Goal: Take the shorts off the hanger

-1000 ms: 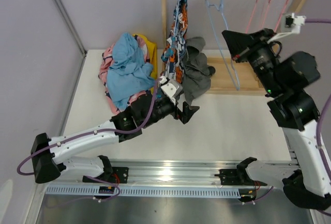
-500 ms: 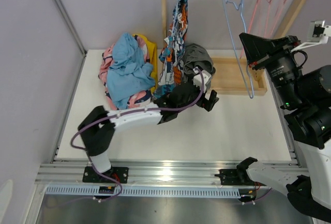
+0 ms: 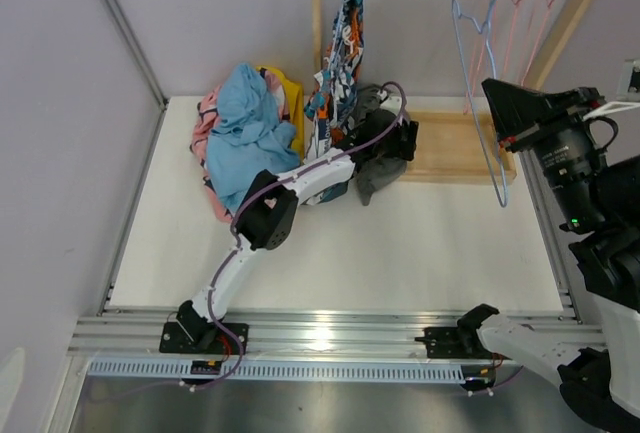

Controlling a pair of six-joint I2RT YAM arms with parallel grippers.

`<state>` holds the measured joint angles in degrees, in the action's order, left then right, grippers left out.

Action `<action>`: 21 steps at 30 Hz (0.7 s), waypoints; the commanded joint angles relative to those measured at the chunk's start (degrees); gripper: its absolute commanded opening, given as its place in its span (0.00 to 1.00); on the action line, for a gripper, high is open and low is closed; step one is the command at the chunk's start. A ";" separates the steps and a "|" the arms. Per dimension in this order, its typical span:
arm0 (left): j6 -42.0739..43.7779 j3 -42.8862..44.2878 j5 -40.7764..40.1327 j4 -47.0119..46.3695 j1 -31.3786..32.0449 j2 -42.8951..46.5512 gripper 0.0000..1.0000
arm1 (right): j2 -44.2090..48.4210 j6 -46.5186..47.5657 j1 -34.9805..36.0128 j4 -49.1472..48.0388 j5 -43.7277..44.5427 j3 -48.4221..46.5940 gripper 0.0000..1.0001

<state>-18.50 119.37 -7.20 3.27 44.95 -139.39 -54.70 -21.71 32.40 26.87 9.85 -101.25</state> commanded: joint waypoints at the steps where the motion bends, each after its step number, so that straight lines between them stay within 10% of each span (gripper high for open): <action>1: -6.27 13.48 -0.63 14.10 -1.35 -6.58 0.98 | 2.05 1.50 0.12 -1.56 1.40 0.09 0.00; 7: -9.27 11.32 -0.01 16.50 -2.76 -8.18 0.70 | 2.31 1.06 0.12 -2.35 1.84 2.72 0.00; 11: -10.50 12.29 2.09 20.19 -3.29 -8.97 0.04 | 2.49 -0.08 0.12 -2.96 1.58 3.25 0.00; 21: -4.71 -10.38 -0.26 14.13 3.64 19.71 0.00 | 2.14 -0.88 0.12 -2.70 2.28 3.52 0.00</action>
<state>-26.41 113.06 -8.05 13.91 42.78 -136.73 -52.45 -22.50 32.40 26.26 10.81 -97.58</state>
